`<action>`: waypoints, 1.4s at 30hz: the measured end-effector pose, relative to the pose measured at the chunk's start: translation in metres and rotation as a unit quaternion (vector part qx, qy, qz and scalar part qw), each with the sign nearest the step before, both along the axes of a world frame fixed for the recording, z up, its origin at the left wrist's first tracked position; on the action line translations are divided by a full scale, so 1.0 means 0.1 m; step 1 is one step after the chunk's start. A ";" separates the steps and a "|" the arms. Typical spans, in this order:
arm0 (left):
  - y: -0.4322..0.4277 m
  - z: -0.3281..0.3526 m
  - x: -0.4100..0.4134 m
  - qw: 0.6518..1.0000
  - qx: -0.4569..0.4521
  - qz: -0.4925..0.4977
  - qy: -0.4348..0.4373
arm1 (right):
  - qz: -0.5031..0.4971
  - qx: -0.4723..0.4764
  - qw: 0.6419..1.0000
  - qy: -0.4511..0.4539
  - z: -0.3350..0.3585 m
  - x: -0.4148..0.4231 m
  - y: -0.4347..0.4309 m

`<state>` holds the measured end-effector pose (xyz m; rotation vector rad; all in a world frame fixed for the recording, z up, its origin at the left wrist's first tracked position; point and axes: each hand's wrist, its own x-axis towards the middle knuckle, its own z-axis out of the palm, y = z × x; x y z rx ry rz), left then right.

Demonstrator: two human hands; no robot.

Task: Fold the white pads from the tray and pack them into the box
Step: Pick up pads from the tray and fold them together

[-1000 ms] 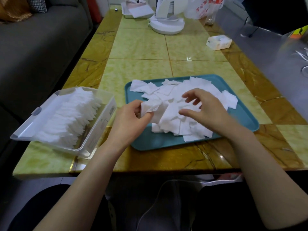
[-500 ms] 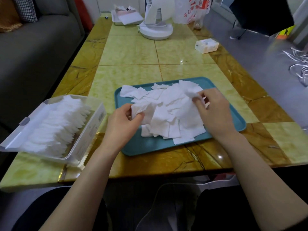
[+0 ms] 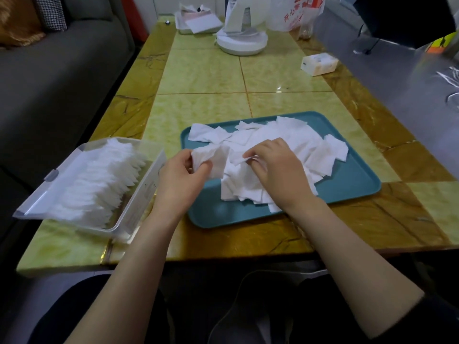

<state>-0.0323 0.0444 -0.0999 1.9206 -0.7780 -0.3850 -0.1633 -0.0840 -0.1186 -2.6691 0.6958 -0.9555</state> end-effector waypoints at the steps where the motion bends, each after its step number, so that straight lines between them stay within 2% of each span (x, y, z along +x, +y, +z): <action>1: 0.00 0.01 -0.01 1.000 0.001 -0.001 0.001 | -0.002 0.015 1.000 -0.015 0.02 0.01 0.01; 4: 0.00 0.02 -0.03 1.000 0.011 -0.004 0.009 | 0.000 0.124 0.987 -0.099 0.15 0.01 0.10; 8: -0.02 0.01 -0.04 1.000 0.025 0.002 0.017 | 0.013 0.319 0.934 -0.160 0.32 0.02 0.19; 9: -0.02 0.01 -0.05 0.999 0.026 0.002 0.020 | 0.019 0.386 0.907 -0.166 0.35 0.01 0.20; 12: -0.05 0.00 -0.08 0.999 0.020 -0.003 0.033 | 0.072 0.585 0.793 -0.155 0.42 -0.01 0.21; 13: -0.06 0.01 -0.10 0.999 0.017 -0.013 0.042 | 0.085 0.609 0.778 -0.131 0.43 -0.01 0.23; 14: -0.07 0.01 -0.13 0.998 0.011 -0.027 0.054 | 0.085 0.608 0.783 -0.104 0.41 -0.02 0.24; 18: -0.10 -0.01 -0.20 0.994 0.006 -0.063 0.085 | -0.003 0.489 0.872 -0.026 0.27 0.01 0.26; 20: -0.11 -0.03 -0.22 0.994 0.012 -0.070 0.086 | -0.023 0.448 0.893 -0.022 0.25 0.01 0.24; 21: -0.11 -0.03 -0.23 0.994 0.014 -0.070 0.089 | -0.008 0.478 0.877 -0.041 0.27 0.01 0.24; 24: -0.11 -0.05 -0.20 0.994 0.020 -0.053 0.093 | 0.126 0.634 0.756 -0.103 0.41 0.01 0.24; 25: -0.11 -0.05 -0.19 0.994 0.024 -0.049 0.090 | 0.159 0.650 0.736 -0.103 0.45 -0.01 0.23; 27: -0.12 -0.05 -0.18 0.994 0.017 -0.047 0.097 | 0.161 0.638 0.749 -0.080 0.47 -0.01 0.23; 29: -0.11 -0.03 -0.19 0.992 -0.001 -0.054 0.118 | 0.095 0.589 0.801 -0.048 0.41 0.00 0.24; 31: -0.10 -0.01 -0.21 0.989 -0.014 -0.064 0.130 | 0.043 0.555 0.830 -0.035 0.33 0.01 0.24; 38: -0.07 0.03 -0.24 0.984 -0.030 -0.090 0.149 | 0.012 0.504 0.862 -0.048 0.26 0.02 0.22; 40: -0.07 0.03 -0.25 0.986 -0.016 -0.099 0.132 | 0.005 0.480 0.877 -0.037 0.24 0.03 0.22; 42: -0.08 0.02 -0.25 0.992 0.006 -0.085 0.089 | -0.001 0.420 0.907 -0.012 0.21 0.02 0.21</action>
